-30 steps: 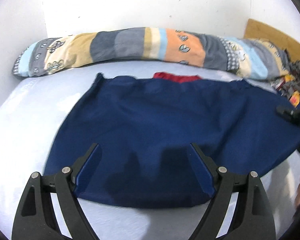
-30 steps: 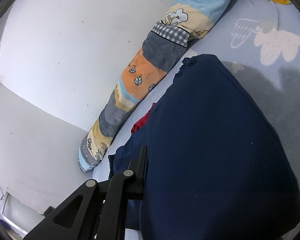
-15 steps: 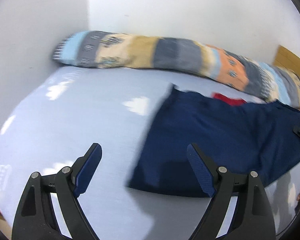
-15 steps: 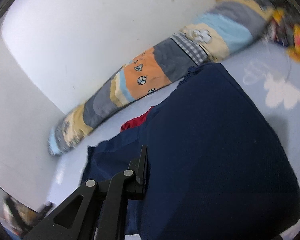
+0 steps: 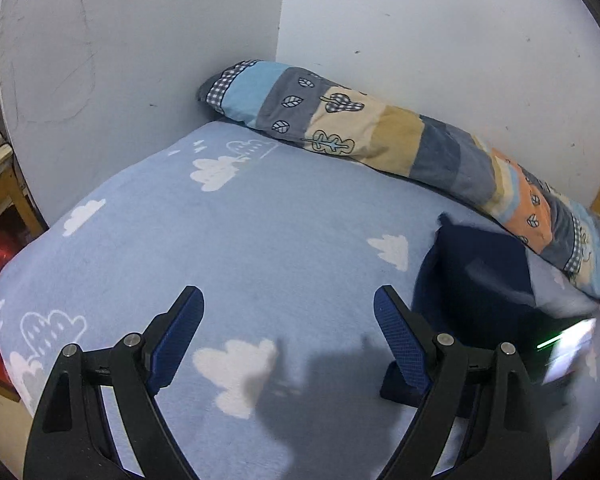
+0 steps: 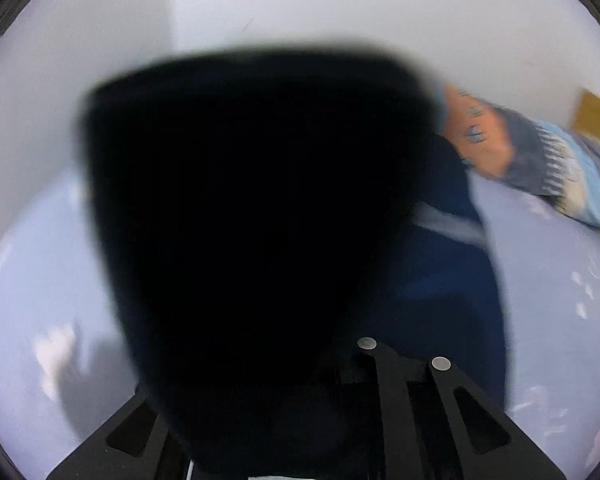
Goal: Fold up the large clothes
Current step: 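Lay the fold down and open both grippers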
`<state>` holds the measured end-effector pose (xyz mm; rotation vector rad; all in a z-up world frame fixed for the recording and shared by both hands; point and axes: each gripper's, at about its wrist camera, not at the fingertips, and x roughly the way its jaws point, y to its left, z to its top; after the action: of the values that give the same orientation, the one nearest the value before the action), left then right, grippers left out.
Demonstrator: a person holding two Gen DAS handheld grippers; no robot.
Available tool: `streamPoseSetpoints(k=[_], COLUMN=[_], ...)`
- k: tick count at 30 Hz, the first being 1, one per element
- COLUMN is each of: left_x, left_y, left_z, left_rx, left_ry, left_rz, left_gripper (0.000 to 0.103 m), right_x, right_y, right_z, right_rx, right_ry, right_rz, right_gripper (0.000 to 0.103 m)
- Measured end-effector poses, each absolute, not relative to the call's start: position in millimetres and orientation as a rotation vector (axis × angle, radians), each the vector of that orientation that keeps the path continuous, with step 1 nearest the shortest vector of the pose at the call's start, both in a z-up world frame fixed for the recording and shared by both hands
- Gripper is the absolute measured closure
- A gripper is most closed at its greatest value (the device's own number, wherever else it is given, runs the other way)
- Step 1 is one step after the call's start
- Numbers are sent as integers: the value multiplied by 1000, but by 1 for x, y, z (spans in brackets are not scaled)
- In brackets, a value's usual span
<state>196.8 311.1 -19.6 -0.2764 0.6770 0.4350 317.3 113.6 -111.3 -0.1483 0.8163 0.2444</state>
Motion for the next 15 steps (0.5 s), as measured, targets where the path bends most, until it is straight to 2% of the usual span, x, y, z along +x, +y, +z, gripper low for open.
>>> streamPoseSetpoints(k=[3,9,12,15], left_x=[197,199,198,195], left_y=[316,316,316,320], left_z=[-22,-20,-20,-19], left_rx=[-286,-281,-285,-299], left_ry=[691,699,702,698], left_rz=[413,387,371,372], left_gripper=[15,15,15,15], right_x=[313,310,304,287], right_y=[137,135,149,160], right_z=[-150,-130,-141,-149], right_rx=[-206,-224,-310,-390], right_ry=[831,820,847,842], right_rz=[214,219,191,176], right_gripper=[87,87,69,61])
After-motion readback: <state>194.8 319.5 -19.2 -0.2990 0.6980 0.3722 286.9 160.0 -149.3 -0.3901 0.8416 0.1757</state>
